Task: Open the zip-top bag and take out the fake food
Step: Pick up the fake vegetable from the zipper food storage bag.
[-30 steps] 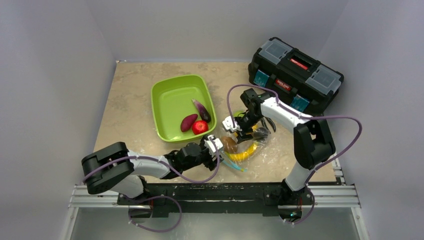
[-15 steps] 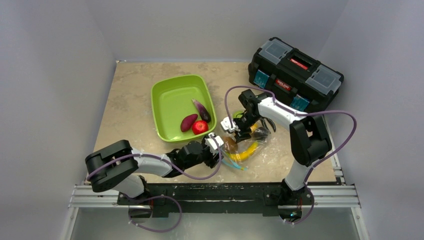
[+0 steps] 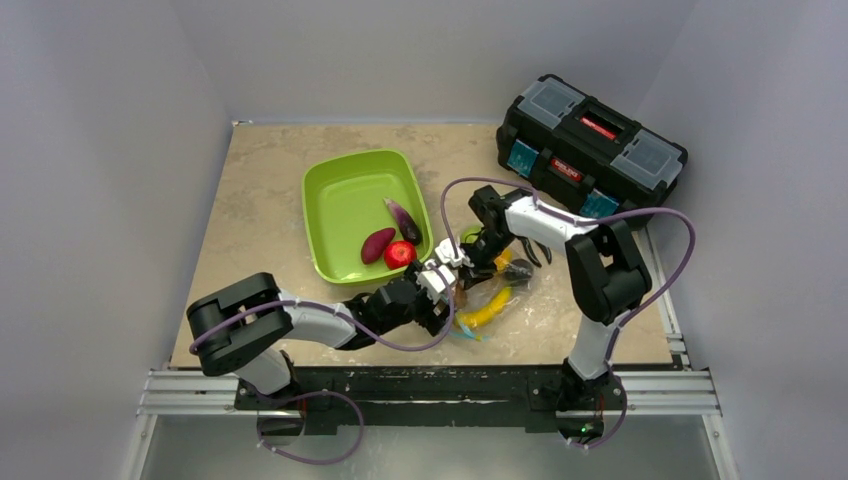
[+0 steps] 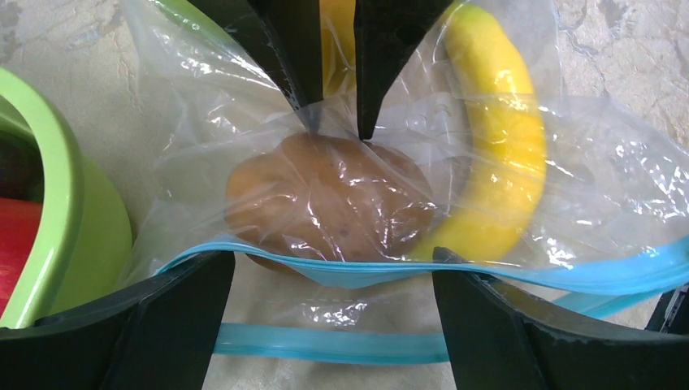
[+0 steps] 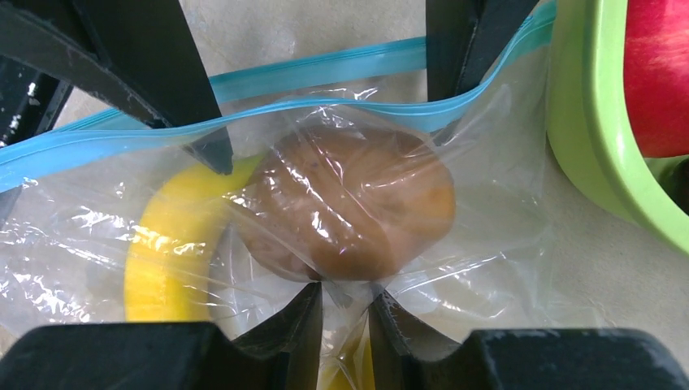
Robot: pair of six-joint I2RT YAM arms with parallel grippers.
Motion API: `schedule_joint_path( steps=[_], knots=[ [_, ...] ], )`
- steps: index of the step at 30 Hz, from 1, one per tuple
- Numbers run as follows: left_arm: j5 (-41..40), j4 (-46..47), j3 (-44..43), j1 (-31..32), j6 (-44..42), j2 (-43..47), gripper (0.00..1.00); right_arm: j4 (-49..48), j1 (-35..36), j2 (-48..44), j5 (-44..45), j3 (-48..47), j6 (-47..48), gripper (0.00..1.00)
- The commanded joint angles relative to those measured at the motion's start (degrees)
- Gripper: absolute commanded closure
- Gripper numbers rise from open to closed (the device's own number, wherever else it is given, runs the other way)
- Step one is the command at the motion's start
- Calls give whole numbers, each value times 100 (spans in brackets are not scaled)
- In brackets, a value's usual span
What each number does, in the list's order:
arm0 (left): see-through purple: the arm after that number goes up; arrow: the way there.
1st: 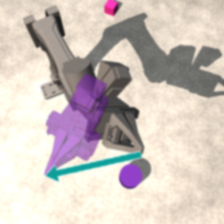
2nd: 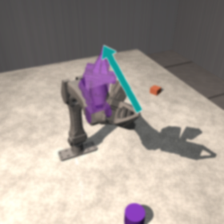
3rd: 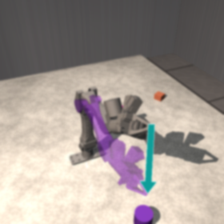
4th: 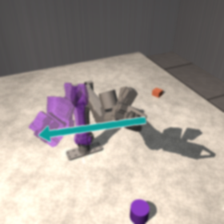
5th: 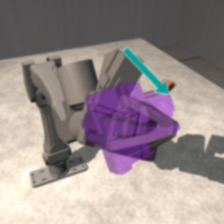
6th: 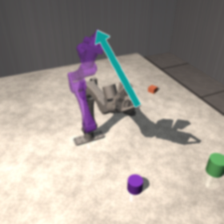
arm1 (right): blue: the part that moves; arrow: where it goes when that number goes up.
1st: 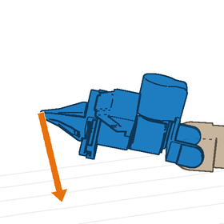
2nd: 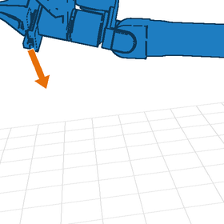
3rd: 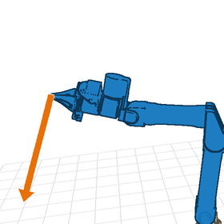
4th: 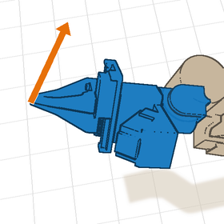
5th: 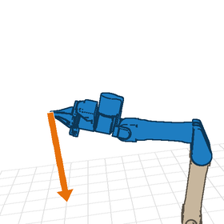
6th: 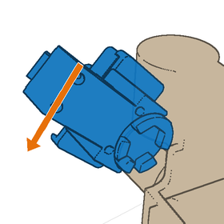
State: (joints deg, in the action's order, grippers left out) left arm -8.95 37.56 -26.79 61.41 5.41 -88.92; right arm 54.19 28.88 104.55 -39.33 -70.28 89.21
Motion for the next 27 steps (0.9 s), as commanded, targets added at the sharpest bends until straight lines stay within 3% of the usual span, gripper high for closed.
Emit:
schedule_joint_path(
  steps=[1, 13, 27],
  knots=[
    [-239, 199, -93, -32, 162, -28, 7, 176, 71, 48, -423, -178, -134, 75],
    [-62, 663, 52, -164, 751, -120, 3, 465, 73, 310, -1003, -513, -925, 77],
    [73, 331, -337, -217, 952, -551, 3, 564, 80, 627, -1241, -629, -1644, 83]
  ],
)
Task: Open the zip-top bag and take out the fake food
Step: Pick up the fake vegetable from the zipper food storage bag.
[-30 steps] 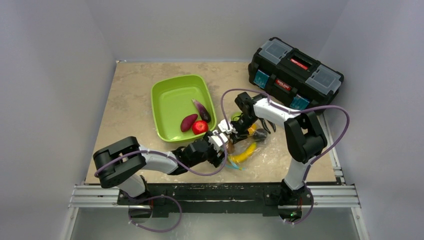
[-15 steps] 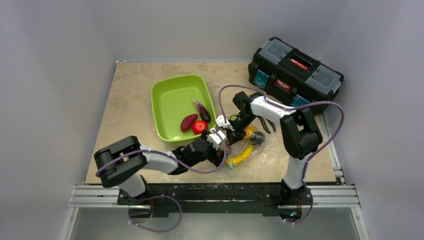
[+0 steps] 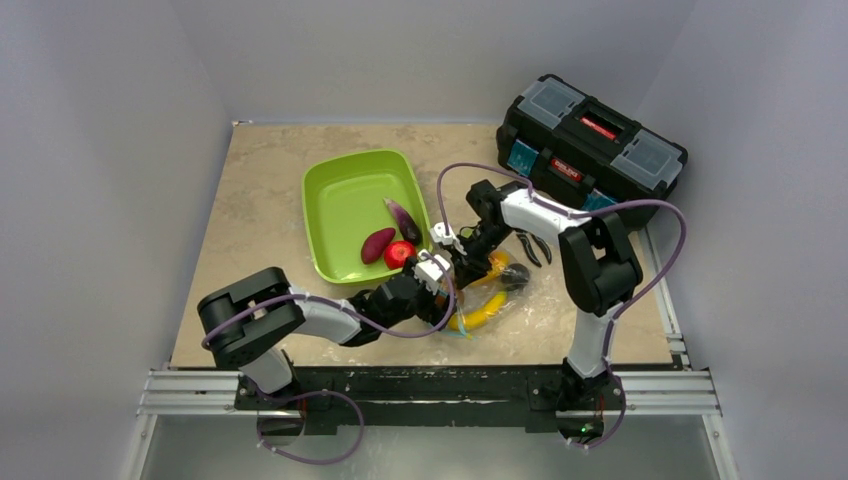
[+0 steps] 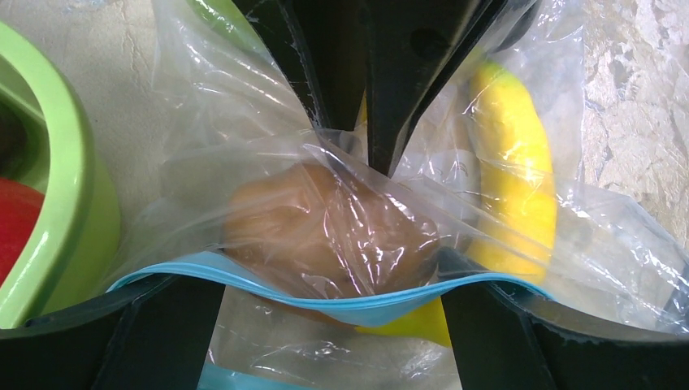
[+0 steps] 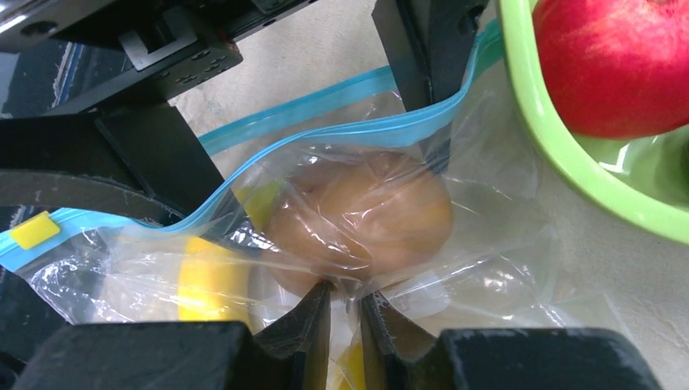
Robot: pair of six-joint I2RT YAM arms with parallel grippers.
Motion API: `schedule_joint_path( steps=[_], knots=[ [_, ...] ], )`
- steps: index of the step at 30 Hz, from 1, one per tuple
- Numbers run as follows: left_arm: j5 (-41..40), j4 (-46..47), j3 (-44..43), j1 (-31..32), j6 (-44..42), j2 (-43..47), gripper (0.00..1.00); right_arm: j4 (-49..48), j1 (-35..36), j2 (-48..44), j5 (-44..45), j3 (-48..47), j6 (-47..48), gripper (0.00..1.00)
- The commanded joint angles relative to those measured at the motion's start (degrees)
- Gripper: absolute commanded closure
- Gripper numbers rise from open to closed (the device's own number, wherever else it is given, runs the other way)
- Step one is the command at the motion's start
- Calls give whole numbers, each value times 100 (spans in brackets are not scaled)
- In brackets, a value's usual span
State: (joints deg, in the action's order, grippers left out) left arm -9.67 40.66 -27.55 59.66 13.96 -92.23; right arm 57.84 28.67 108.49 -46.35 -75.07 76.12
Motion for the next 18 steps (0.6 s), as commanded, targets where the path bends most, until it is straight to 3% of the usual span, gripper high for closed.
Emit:
schedule_joint_path(
  steps=[1, 18],
  knots=[
    [154, 42, -278, -35, 72, -242, 3, 208, 104, 275, -542, -159, -404, 83],
    [178, -3, -600, 61, -543, -532, 0, 31, 103, 850, -696, -315, -1600, 88]
  ],
)
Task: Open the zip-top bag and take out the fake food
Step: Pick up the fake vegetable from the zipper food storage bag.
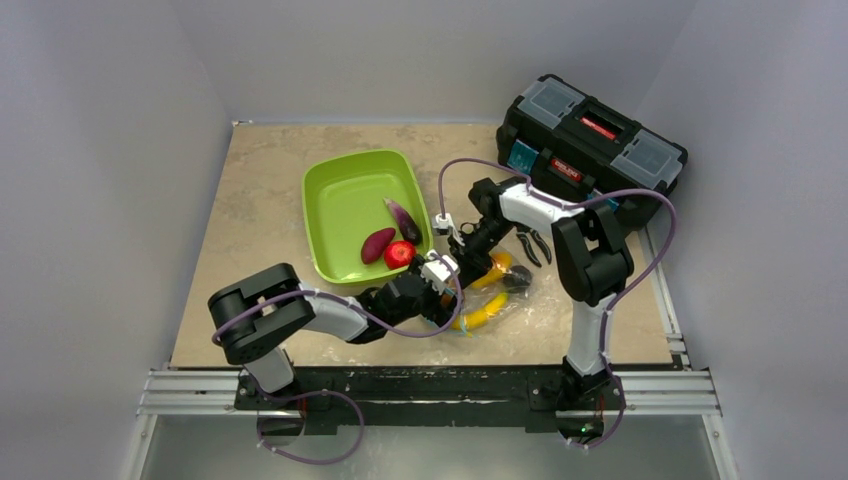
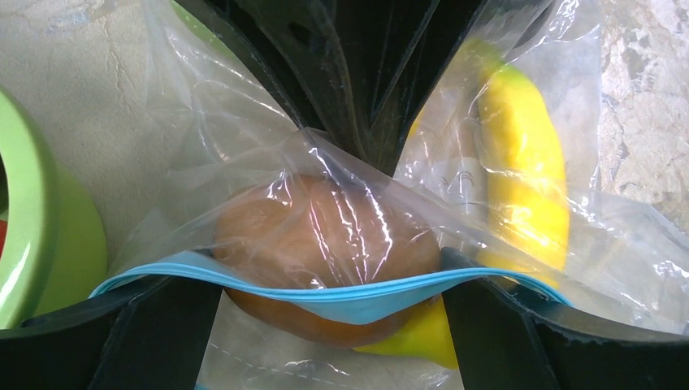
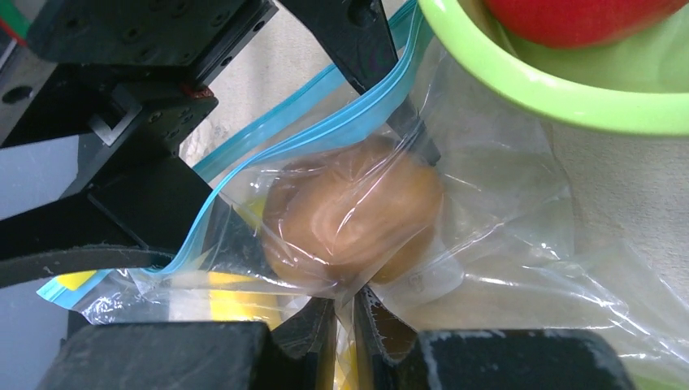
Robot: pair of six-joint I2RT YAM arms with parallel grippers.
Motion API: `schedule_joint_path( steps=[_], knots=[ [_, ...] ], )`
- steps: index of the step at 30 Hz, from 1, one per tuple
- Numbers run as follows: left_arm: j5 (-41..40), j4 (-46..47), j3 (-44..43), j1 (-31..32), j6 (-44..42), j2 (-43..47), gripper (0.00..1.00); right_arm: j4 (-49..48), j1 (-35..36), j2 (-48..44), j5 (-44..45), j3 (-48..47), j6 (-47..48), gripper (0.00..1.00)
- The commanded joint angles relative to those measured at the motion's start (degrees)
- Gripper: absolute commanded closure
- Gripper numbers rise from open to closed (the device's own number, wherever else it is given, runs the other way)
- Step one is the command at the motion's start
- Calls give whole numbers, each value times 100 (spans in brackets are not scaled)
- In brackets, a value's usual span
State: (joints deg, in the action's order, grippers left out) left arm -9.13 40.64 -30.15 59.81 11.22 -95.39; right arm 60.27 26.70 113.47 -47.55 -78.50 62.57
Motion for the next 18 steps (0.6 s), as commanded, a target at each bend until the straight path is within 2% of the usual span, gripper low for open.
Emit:
schedule_joint_path(
  steps=[1, 8, 11, 15, 17, 18],
  knots=[
    [122, -12, -349, 48, -289, -216, 0, -197, 301, 368, -594, 16, -244, 88],
    [10, -358, -637, 57, -366, -338, 0, -54, 301, 444, -675, -38, -101, 88],
    [-150, -627, -785, 57, -368, -391, 4, -33, 296, 439, -684, -25, -50, 89],
    [-158, -797, -834, 57, -379, -382, 20, -12, 301, 417, -693, 8, 2, 89],
    [-124, -841, -822, 57, -406, -318, 35, -16, 293, 414, -684, 30, 14, 89],
    [-110, -854, -805, 57, -422, -277, 46, -18, 292, 401, -671, 43, 15, 89]
  ],
)
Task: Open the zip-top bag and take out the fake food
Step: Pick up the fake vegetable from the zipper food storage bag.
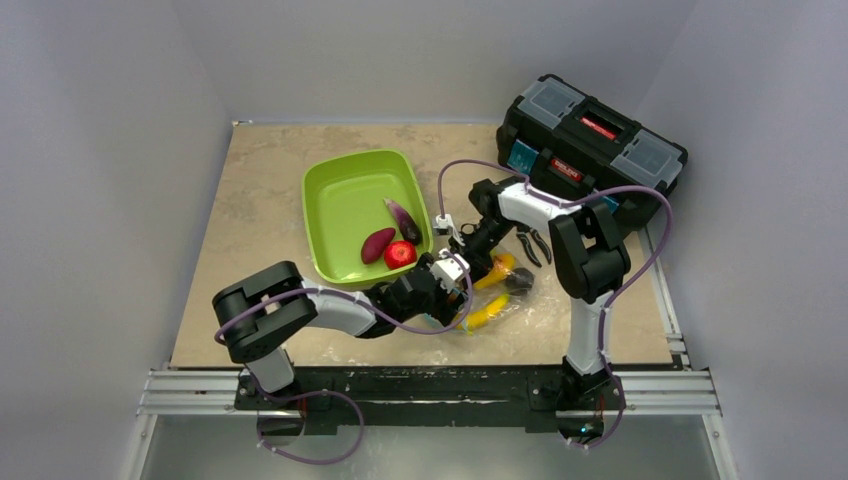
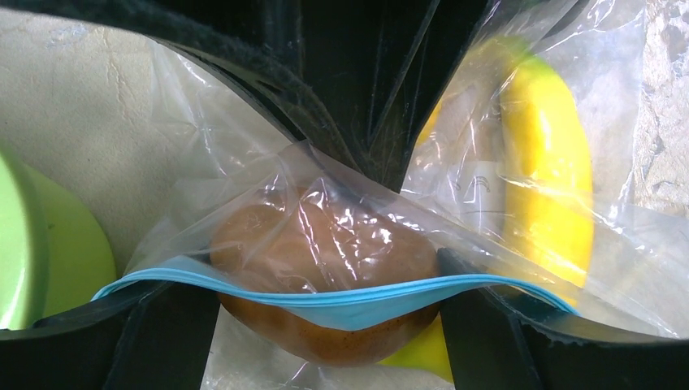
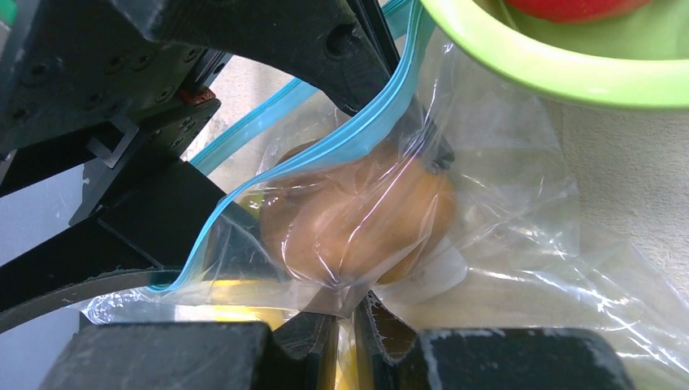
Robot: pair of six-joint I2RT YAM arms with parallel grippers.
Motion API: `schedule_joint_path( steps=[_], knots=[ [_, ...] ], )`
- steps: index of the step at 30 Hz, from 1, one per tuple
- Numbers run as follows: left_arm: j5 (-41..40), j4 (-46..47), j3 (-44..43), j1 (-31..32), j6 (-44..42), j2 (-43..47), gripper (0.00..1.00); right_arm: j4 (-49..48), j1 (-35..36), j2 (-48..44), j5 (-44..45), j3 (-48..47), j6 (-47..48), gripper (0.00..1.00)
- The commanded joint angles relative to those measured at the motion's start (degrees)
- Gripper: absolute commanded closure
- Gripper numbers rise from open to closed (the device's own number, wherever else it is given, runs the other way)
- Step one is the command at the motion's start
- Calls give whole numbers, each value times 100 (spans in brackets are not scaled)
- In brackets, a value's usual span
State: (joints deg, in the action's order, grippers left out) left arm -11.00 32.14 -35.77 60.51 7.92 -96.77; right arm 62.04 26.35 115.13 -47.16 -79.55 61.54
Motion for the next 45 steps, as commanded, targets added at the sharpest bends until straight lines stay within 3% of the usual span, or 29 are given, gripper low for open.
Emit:
schedule_joint_path(
  steps=[1, 9, 13, 33, 45],
  knots=[
    [73, -12, -224, -9, -97, -95, 56, -207, 314, 221, -689, 169, 125, 89],
    [473, 82, 195, -20, -181, 574, 85, -314, 123, -25, -543, 316, 141, 89],
    [776, 125, 436, -77, -71, 1057, 92, -386, -29, -164, -500, 392, 149, 89],
    [2331, 148, 1493, -507, 454, 2536, 100, -512, -77, -677, -425, 837, 512, 87],
    [2462, -1031, 1658, -648, 157, 3951, 100, -354, -86, -1019, -630, 1036, 980, 76]
  ],
)
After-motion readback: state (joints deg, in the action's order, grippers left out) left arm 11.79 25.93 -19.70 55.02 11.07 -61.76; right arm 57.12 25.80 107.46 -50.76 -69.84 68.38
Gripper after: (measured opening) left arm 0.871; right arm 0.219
